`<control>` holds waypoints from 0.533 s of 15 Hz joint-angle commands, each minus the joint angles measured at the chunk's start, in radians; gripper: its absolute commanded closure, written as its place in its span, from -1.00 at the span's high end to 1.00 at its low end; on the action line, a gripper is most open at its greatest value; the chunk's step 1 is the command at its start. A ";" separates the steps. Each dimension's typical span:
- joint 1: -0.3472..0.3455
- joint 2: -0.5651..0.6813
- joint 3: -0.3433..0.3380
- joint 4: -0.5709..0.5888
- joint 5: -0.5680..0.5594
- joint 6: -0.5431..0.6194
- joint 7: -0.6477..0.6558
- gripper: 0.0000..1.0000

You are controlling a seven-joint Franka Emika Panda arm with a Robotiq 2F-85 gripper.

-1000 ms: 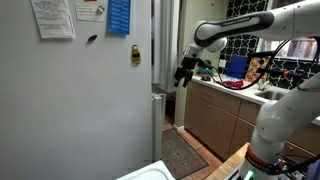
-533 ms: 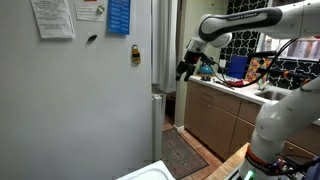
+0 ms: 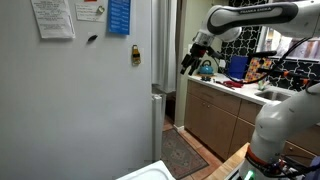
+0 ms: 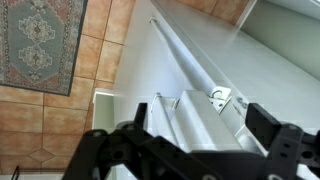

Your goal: Close the fridge door

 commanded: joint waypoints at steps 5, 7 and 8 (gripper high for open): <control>0.030 -0.021 -0.068 0.030 0.001 -0.004 -0.192 1.00; 0.050 -0.024 -0.116 0.061 -0.001 -0.037 -0.319 1.00; 0.061 -0.023 -0.141 0.075 0.005 -0.038 -0.379 1.00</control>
